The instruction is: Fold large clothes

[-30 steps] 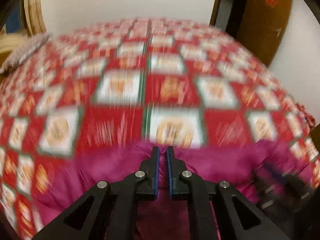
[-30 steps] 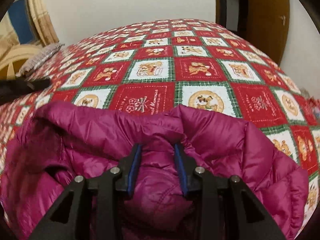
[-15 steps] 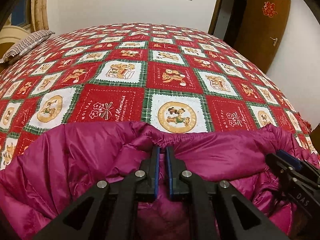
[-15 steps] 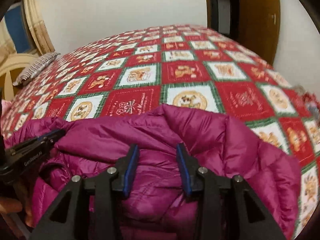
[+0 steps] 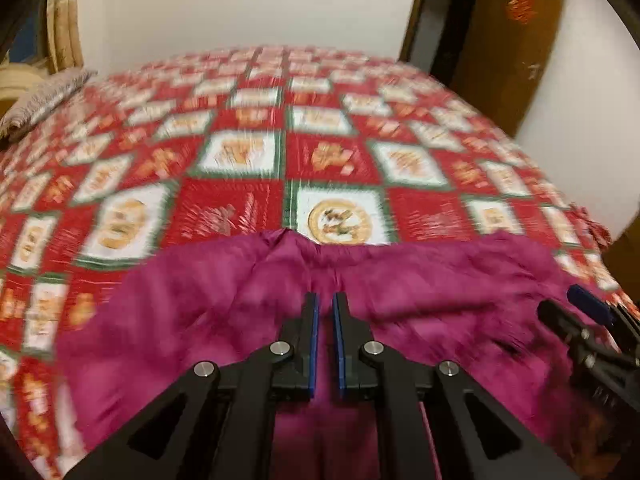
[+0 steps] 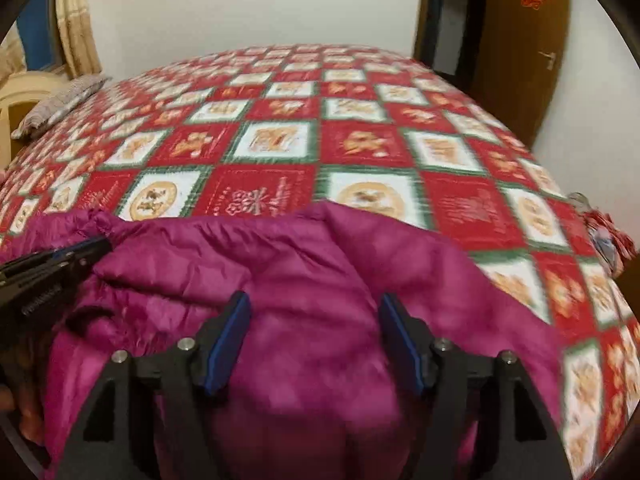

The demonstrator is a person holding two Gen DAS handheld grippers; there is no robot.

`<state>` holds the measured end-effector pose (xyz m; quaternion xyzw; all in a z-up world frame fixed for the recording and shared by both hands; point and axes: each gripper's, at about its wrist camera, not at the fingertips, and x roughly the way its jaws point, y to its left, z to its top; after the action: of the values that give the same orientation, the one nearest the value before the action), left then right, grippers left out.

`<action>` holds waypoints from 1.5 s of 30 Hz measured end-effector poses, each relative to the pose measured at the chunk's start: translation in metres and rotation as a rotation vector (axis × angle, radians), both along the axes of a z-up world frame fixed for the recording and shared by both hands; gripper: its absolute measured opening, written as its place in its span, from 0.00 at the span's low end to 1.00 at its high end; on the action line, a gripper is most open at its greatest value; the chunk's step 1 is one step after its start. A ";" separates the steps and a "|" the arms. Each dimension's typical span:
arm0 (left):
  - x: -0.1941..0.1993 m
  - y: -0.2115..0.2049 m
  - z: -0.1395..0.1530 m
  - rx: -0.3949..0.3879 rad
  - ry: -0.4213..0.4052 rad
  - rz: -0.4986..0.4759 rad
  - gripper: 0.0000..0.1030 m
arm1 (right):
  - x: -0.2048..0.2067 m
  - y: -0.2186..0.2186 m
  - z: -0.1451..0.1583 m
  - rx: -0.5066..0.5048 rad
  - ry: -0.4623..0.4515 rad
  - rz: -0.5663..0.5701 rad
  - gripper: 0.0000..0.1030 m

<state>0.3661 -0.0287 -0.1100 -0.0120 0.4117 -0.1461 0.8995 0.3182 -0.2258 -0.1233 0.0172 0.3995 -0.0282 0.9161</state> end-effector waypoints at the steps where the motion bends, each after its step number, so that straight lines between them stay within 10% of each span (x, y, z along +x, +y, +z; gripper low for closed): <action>1: -0.015 0.006 0.014 -0.014 -0.032 -0.028 0.06 | -0.015 -0.004 0.011 0.014 -0.027 -0.003 0.67; 9: -0.175 0.075 0.102 -0.044 -0.194 -0.270 0.06 | -0.182 -0.040 0.112 0.071 -0.209 0.001 0.71; 17: -0.310 0.130 0.071 -0.019 -0.126 -0.301 0.08 | -0.326 -0.055 0.138 0.075 -0.168 0.055 0.86; 35: -0.386 0.152 -0.049 -0.109 0.089 -0.100 0.18 | -0.388 -0.039 -0.030 0.044 0.189 -0.011 0.86; 38: -0.389 0.157 -0.056 -0.198 0.063 -0.134 0.39 | -0.387 -0.043 -0.047 0.127 0.245 -0.008 0.86; 40: -0.396 0.162 -0.061 -0.315 0.039 -0.198 0.71 | -0.390 -0.048 -0.055 0.212 0.259 -0.013 0.86; 45: -0.406 0.146 -0.054 -0.223 0.016 -0.241 0.78 | -0.391 -0.048 -0.055 0.209 0.248 0.008 0.88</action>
<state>-0.0395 0.1169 -0.1641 -0.0637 0.3987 -0.2975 0.8651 -0.0732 -0.2738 -0.1782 0.1072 0.5105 0.0151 0.8530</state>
